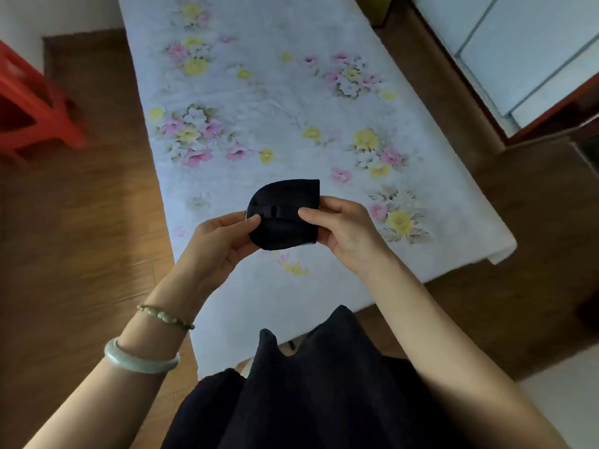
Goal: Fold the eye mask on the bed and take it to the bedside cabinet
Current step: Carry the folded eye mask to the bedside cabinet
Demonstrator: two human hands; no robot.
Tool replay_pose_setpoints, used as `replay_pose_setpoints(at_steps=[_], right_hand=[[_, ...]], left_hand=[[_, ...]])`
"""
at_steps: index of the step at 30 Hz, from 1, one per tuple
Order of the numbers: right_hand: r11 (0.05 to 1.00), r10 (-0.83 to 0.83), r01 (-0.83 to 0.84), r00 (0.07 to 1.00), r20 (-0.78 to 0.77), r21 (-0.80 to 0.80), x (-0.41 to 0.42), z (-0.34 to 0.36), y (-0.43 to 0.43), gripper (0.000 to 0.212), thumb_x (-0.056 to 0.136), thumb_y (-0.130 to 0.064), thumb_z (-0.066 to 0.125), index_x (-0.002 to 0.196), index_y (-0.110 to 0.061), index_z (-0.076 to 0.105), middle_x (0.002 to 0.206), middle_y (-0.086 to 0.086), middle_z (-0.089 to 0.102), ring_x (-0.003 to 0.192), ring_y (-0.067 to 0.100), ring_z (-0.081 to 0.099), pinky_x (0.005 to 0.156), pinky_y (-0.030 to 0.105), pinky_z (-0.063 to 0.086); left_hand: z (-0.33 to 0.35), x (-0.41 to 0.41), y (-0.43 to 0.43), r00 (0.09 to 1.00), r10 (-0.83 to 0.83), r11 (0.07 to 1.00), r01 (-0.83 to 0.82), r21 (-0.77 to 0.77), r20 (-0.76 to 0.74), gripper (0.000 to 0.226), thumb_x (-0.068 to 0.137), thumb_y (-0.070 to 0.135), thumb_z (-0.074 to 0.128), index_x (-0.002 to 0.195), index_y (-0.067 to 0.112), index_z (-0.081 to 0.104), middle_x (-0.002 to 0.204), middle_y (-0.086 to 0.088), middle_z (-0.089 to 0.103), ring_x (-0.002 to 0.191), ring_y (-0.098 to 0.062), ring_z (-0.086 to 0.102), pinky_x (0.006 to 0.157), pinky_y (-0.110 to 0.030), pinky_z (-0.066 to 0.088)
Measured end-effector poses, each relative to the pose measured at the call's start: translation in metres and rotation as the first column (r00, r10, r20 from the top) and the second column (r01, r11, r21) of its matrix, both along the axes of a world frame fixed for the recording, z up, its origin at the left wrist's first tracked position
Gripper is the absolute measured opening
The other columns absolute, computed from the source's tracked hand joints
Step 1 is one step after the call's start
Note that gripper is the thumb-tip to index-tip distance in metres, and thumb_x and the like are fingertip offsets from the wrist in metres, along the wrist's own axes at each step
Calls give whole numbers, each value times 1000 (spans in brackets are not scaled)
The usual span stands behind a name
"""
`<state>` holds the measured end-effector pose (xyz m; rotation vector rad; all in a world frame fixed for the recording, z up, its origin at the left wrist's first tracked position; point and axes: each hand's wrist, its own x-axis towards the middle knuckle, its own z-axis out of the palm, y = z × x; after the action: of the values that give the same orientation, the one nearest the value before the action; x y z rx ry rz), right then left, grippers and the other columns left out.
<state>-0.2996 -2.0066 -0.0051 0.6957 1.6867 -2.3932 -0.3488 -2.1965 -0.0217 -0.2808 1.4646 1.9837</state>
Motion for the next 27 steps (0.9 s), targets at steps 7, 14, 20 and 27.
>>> replay_pose_setpoints(at_steps=[7, 14, 20, 27], right_hand=[[927, -371, 368, 928, -28, -70, 98, 29, 22, 16, 79, 6, 64, 89, -5, 72, 85, 8, 75, 83, 24, 72, 71, 32, 59], [704, -708, 705, 707, 7, -86, 212, 41, 42, 27, 80, 4, 64, 108, 2, 65, 105, 18, 71, 95, 29, 69, 79, 35, 58], [478, -878, 875, 478, -16, -81, 298, 43, 79, 15, 78, 2, 68, 86, -10, 72, 88, 7, 76, 84, 23, 72, 65, 26, 58], [334, -942, 941, 335, 12, -47, 371, 39, 166, 23, 77, -3, 70, 100, -8, 69, 95, 7, 75, 89, 21, 72, 65, 25, 57]], left_hand=[[31, 30, 45, 910, -407, 909, 412, 62, -80, 17, 78, 13, 65, 85, 10, 79, 98, -11, 76, 92, -20, 73, 72, -22, 57], [41, 89, 127, 696, -715, 695, 718, 40, -57, 17, 79, 11, 64, 90, 9, 77, 99, -12, 76, 92, -22, 73, 69, -23, 57], [44, 153, 214, 512, -858, 510, 858, 59, -26, 18, 86, 4, 60, 86, 9, 77, 96, -10, 76, 89, -20, 73, 66, -23, 58], [40, 226, 328, 416, -909, 417, 906, 72, 19, 14, 77, 10, 66, 80, 12, 80, 95, -9, 77, 87, -19, 74, 64, -24, 58]])
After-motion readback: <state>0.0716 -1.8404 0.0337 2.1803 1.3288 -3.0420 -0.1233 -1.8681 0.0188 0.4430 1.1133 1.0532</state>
